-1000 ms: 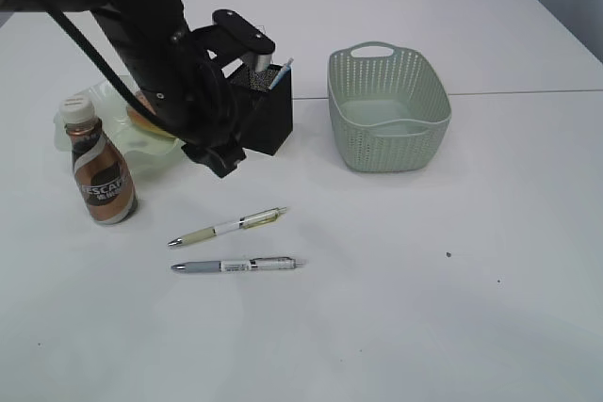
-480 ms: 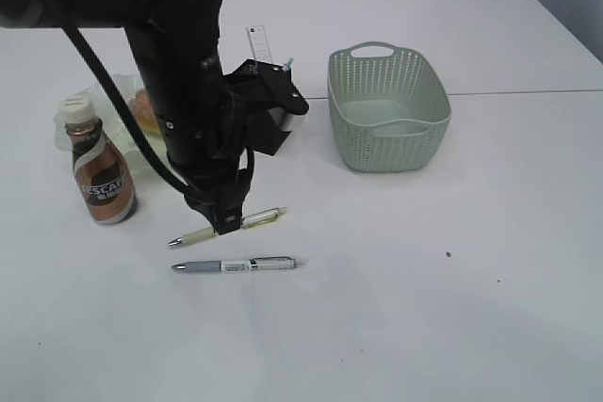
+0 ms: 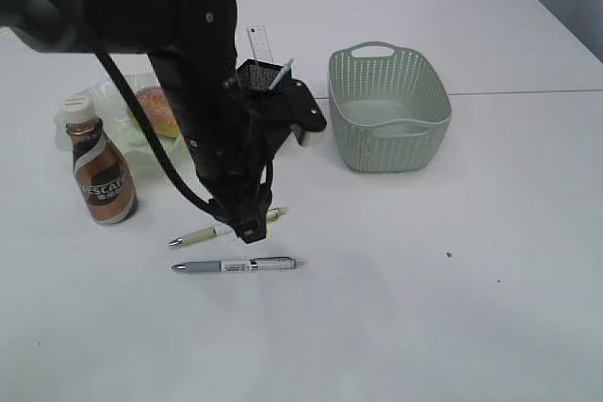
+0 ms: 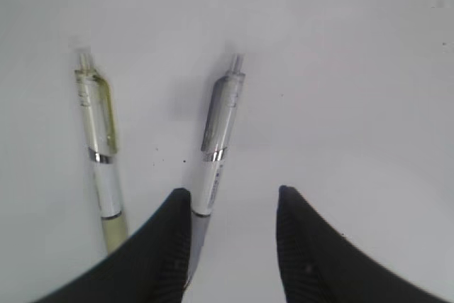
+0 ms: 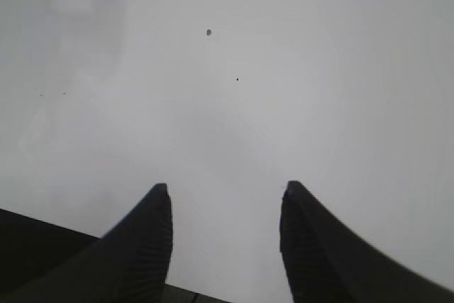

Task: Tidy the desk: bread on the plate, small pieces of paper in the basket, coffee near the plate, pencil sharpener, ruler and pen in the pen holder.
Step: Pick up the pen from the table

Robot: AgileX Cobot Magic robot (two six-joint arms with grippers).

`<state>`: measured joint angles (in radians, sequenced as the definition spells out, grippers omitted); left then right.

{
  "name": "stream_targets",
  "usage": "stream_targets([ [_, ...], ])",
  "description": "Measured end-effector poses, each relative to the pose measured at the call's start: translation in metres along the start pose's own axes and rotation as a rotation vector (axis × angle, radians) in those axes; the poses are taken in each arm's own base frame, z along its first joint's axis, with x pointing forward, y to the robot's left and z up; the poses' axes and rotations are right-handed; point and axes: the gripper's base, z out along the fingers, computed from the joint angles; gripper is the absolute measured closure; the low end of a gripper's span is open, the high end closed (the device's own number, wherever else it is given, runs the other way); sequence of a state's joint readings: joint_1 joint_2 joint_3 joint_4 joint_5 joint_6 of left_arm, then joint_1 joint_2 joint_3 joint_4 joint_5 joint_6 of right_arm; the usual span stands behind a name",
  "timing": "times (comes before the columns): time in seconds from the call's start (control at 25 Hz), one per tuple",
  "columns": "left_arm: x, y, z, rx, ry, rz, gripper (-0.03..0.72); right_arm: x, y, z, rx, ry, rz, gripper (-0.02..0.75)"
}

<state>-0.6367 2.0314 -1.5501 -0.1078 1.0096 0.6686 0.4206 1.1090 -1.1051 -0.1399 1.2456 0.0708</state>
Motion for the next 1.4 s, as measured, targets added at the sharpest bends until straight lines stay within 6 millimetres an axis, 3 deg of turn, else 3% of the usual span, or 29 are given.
stream_targets([
  [0.16,0.002,0.002,0.031,0.036,0.052,0.002,0.392,0.0,0.0,0.0,0.0,0.0,0.0,0.372],
  [0.44,0.006,0.003,0.056,0.061,0.102,0.009,0.392,0.0,0.0,0.0,0.0,0.0,0.0,0.372],
  [1.4,0.012,0.011,0.084,0.013,0.167,0.079,0.392,0.0,-0.001,0.0,0.014,-0.001,-0.005,0.372],
])
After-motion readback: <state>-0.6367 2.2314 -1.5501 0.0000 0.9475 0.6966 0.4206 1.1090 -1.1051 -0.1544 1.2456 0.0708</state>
